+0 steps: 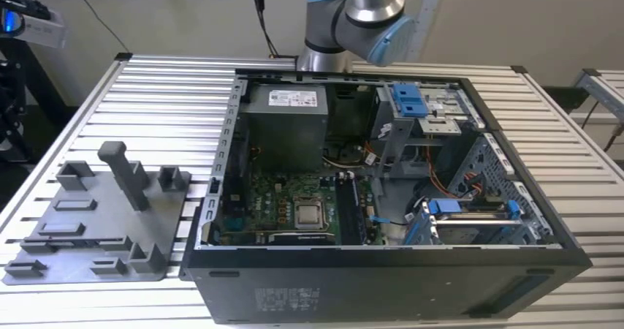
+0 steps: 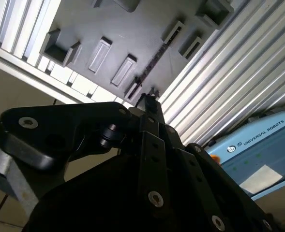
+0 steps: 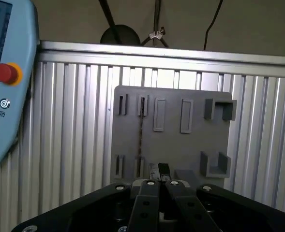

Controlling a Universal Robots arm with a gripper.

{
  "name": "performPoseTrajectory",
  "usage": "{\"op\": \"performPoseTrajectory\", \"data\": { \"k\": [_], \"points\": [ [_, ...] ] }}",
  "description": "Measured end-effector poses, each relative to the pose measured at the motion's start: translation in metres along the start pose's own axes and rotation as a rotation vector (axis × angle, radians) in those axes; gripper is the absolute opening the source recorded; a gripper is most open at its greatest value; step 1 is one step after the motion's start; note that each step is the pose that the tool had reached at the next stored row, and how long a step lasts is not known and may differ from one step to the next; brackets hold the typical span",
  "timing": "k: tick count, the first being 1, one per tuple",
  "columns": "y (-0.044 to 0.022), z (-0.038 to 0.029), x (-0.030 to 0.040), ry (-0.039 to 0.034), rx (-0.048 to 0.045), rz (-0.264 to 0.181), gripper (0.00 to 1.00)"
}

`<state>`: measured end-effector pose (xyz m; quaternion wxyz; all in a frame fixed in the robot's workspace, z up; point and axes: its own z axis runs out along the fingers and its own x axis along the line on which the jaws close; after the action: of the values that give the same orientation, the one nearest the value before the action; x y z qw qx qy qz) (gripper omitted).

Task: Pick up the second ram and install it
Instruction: 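Pick up the second ram and move it above second insertion slot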

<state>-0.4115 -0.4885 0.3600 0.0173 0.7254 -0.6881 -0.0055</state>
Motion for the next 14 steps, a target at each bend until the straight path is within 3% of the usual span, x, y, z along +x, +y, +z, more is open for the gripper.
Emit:
{"op": "performPoseTrajectory", "data": {
  "k": [3,5,6,10,14],
  "points": [
    [0.0000,0.0000,-0.0001,0.0000,0.0001,0.000,0.18],
    [0.0000,0.0000,-0.0001,0.0000,0.0000,0.000,0.30],
    [0.0000,0.0000,-0.0001,0.0000,0.0000,0.000,0.30],
    [0.0000,0.0000,-0.0002,0.0000,0.0000,0.000,0.48],
    [0.0000,0.0005,-0.0004,-0.0013,0.0001,0.000,0.48]
  ]
}}
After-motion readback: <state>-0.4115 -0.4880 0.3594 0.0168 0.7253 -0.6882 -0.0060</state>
